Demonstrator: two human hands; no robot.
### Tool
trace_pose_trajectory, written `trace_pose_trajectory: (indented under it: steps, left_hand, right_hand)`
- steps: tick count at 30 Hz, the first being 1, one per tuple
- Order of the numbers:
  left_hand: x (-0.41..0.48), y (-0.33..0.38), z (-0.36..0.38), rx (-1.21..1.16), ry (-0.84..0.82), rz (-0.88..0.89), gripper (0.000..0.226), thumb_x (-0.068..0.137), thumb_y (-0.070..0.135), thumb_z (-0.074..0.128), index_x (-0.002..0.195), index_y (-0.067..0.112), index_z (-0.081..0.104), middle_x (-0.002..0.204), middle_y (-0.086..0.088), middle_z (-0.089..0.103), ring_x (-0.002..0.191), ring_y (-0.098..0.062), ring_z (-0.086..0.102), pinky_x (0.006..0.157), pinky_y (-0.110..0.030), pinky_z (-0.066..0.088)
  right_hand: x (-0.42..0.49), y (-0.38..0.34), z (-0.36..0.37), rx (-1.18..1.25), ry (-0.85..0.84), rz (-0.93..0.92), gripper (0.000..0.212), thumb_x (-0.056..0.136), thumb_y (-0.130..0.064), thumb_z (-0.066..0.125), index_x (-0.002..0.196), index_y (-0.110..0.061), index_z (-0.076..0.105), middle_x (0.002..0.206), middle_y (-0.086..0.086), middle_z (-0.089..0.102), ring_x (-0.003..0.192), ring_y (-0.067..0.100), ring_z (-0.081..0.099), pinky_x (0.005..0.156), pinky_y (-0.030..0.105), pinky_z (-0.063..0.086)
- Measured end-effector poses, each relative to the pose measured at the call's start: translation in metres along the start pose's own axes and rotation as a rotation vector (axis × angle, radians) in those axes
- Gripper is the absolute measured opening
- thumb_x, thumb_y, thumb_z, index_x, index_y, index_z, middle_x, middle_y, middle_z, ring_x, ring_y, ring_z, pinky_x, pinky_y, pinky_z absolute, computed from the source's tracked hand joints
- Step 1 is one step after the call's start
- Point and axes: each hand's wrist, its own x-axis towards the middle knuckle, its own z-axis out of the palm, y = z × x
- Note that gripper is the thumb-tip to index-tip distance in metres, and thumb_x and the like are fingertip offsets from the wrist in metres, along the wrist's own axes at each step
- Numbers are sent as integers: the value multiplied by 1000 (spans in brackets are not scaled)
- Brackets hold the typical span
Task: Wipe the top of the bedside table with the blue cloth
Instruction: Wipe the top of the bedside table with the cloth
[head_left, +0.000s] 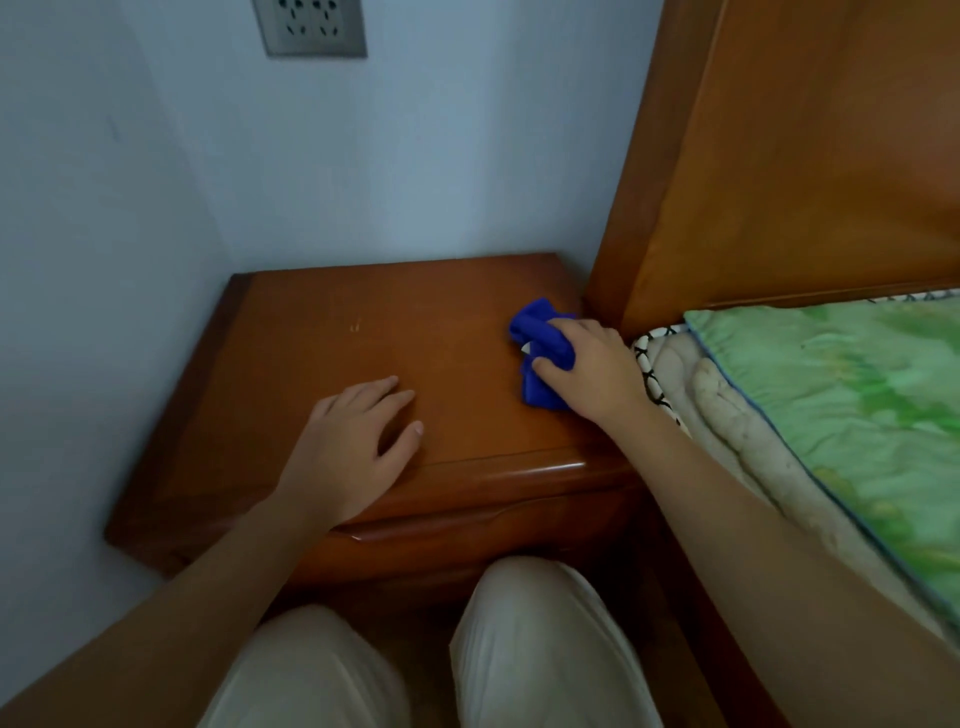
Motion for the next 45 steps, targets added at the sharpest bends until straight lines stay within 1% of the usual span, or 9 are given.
trace_pose_trajectory:
  steps: [7, 12, 17, 20, 24, 30, 35, 40, 45]
  left_hand:
    - [2, -2, 3, 16, -1, 8, 60, 98, 58, 30, 144, 26, 50, 154, 3, 44, 144, -15, 34, 116, -43, 26]
    - [3, 1, 1, 26, 9, 12, 60, 96, 58, 31, 143, 25, 52, 152, 2, 46, 142, -15, 36, 115, -42, 27]
    - [-1, 0, -1, 26, 8, 10, 61, 97, 59, 29, 143, 26, 52, 152, 4, 46, 143, -13, 35, 115, -42, 27]
    - [-2, 1, -1, 35, 7, 13, 60, 98, 58, 30, 144, 25, 51, 153, 3, 45, 143, -14, 35, 116, -42, 26]
    - [-2, 1, 0, 46, -1, 8, 56, 101, 55, 34, 146, 25, 47, 156, 2, 42, 144, -14, 33, 116, -40, 24]
    - [2, -1, 6, 83, 10, 13, 63, 97, 61, 27, 145, 25, 49, 154, 2, 44, 143, -15, 35, 114, -42, 29]
    - [4, -5, 7, 90, 27, 12, 60, 97, 60, 29, 142, 27, 52, 150, 3, 48, 140, -13, 38, 112, -41, 30]
    - [1, -2, 5, 88, 39, 11, 58, 98, 58, 31, 141, 26, 54, 149, 3, 50, 139, -13, 39, 111, -37, 30]
    - [-1, 1, 3, 74, 44, -2, 60, 97, 56, 30, 139, 22, 55, 148, -2, 51, 139, -17, 41, 112, -41, 33]
  right_hand:
    - [-103, 2, -1, 41, 105, -97, 56, 87, -58, 55, 138, -34, 53, 135, -11, 55, 120, 16, 51, 100, 29, 38]
    - [-55, -2, -3, 33, 39, -76, 55, 86, -60, 58, 134, -35, 55, 127, -6, 60, 113, 20, 55, 95, 36, 46]
    - [14, -18, 15, -34, 17, -21, 54, 90, -56, 56, 137, -29, 54, 131, 4, 59, 117, 29, 52, 96, 41, 45]
    - [23, -25, 19, -108, -9, -3, 58, 93, -56, 53, 143, -26, 48, 138, 8, 55, 122, 32, 50, 98, 42, 44]
    - [-19, -27, 8, -70, -28, -65, 59, 94, -53, 55, 145, -25, 47, 138, 7, 55, 120, 31, 50, 98, 42, 44]
    - [-104, -29, 7, -8, 77, -132, 58, 88, -57, 49, 139, -30, 50, 130, -5, 58, 112, 20, 52, 93, 35, 44]
    - [-57, -36, 13, -33, 59, -117, 57, 88, -58, 55, 137, -30, 54, 127, -1, 60, 111, 23, 55, 91, 36, 44]
    - [20, -51, 28, -110, -21, -75, 59, 92, -58, 52, 142, -26, 48, 136, 9, 55, 122, 30, 50, 100, 43, 44]
    - [15, -54, 32, -137, -30, -105, 63, 95, -57, 51, 148, -24, 43, 139, 11, 53, 123, 32, 48, 100, 42, 43]
